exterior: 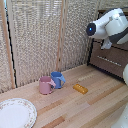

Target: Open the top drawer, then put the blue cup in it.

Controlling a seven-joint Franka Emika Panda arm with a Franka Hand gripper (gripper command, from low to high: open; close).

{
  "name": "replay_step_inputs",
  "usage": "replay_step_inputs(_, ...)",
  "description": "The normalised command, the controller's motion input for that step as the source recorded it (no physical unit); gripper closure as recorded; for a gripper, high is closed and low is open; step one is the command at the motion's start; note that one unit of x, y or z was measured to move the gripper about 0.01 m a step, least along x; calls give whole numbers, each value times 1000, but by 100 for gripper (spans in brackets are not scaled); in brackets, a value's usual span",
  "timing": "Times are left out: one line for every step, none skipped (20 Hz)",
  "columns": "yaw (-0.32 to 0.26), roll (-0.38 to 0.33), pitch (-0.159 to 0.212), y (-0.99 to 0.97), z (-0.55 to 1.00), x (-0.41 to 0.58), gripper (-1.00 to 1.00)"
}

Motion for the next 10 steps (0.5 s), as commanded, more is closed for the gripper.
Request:
replay_step_inputs(0, 0, 0, -14, 0, 0, 100)
replay_step_inputs(0, 0, 0, 0, 0, 0, 100)
replay_step_inputs(0, 0, 0, 0, 0, 0, 100)
replay_step_inputs(0, 0, 0, 0, 0, 0, 100)
replay_step_inputs(3, 0, 0, 0, 0, 0, 100)
replay_step_inputs(24, 0, 0, 0, 0, 0, 100)
replay_step_inputs(32, 0, 0, 0, 0, 0, 100)
replay_step_inputs(29, 0, 0, 0, -86, 26, 100)
replay_step_inputs(41, 0, 0, 20, -9, 63, 100)
replay_step_inputs(42, 0, 0, 46, 0, 49, 100)
